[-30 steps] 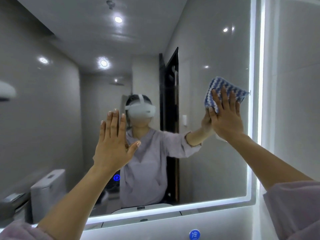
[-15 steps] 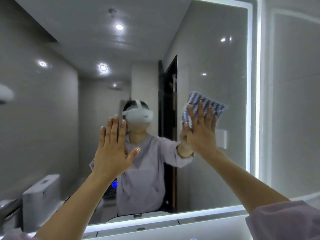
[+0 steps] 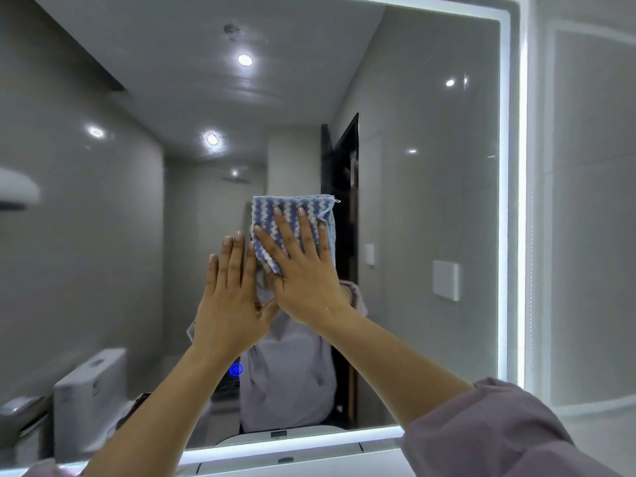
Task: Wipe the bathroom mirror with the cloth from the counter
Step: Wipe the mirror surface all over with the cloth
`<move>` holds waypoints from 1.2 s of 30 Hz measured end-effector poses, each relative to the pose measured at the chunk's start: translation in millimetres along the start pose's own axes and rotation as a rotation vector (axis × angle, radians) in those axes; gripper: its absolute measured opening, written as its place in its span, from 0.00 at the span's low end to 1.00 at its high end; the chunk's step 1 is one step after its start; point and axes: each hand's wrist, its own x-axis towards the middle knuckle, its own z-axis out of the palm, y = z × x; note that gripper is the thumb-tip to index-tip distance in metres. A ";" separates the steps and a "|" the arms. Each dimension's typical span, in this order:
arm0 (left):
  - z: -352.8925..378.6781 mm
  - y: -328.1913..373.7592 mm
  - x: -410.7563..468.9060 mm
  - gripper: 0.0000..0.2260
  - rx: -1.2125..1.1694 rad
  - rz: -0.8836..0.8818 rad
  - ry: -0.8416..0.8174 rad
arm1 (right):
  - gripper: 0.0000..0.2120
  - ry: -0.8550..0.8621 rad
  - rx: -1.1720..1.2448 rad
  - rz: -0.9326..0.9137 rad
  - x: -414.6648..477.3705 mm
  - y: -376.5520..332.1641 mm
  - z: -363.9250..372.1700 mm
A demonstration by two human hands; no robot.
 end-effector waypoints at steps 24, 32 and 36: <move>2.2 -1.7 -0.2 0.41 0.026 0.024 -0.008 | 0.27 0.190 -0.042 0.458 -16.0 185.9 -15.2; 1.3 -1.1 1.0 0.41 0.016 0.025 0.001 | 0.28 0.233 -0.029 0.588 -3.3 163.8 -6.4; 2.7 -1.7 0.9 0.40 0.019 0.038 0.010 | 0.29 0.236 -0.019 0.561 9.1 146.5 -5.5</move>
